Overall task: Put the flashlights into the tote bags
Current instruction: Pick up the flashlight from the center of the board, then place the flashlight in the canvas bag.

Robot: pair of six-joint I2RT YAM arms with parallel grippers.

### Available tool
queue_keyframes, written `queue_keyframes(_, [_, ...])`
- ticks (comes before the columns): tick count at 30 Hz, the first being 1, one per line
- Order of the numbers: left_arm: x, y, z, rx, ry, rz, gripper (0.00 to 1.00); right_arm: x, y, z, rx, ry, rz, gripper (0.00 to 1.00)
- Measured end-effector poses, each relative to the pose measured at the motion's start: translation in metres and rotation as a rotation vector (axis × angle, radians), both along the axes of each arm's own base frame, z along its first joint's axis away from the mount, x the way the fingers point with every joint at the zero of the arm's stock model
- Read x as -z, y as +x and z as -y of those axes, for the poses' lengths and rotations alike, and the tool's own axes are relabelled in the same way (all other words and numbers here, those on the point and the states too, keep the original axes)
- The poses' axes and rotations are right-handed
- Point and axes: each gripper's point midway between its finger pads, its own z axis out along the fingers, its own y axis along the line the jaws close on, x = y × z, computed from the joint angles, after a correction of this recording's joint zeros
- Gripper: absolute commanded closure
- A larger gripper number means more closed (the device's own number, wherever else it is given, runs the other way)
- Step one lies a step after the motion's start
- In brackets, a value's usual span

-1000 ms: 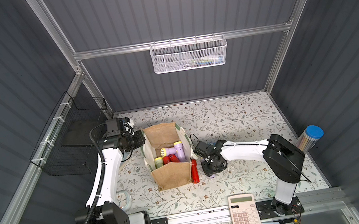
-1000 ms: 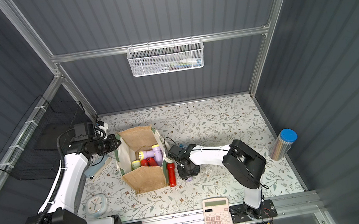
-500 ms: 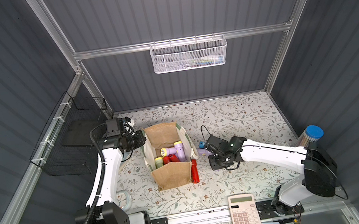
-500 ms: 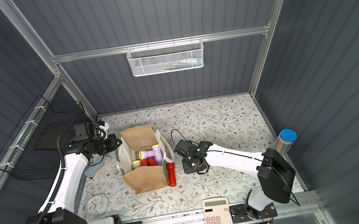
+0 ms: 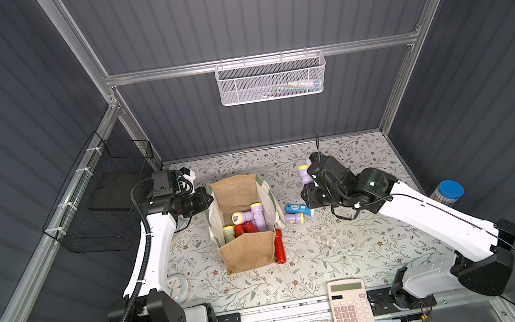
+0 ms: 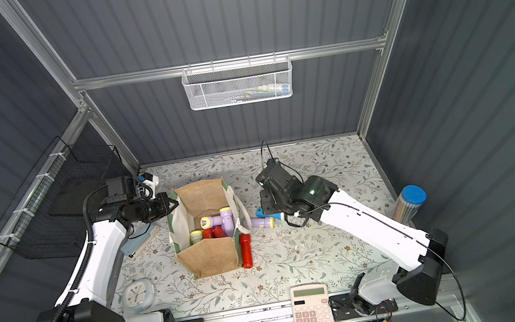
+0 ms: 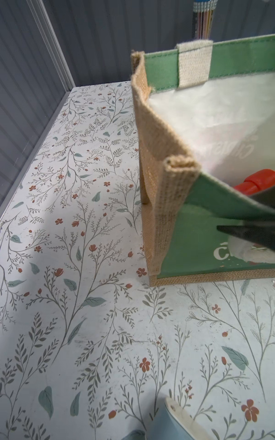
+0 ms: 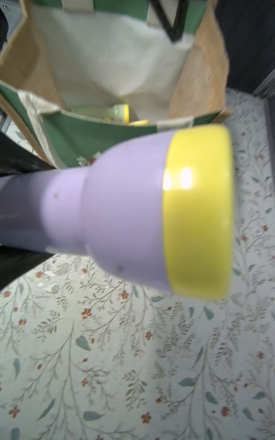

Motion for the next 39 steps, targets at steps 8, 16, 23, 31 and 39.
queue_keyframes(8, [-0.002,-0.001,0.004,0.017,-0.021,0.002,1.00,-0.039,0.019,-0.060,-0.131,0.121,0.055,0.78])
queue_keyframes(16, [-0.001,0.000,0.006,0.025,-0.032,-0.001,1.00,-0.028,0.017,-0.146,-0.323,0.199,-0.021,0.78])
queue_keyframes(23, [0.000,0.000,0.007,0.027,-0.035,0.001,1.00,0.009,0.006,-0.204,-0.443,0.207,-0.121,0.79])
queue_keyframes(31, [0.001,0.001,0.007,0.030,-0.038,0.006,1.00,0.048,-0.004,-0.237,-0.502,0.189,-0.213,0.79])
queue_keyframes(39, [0.002,0.002,0.008,0.032,-0.042,0.006,1.00,0.085,-0.006,-0.247,-0.510,0.148,-0.279,0.79])
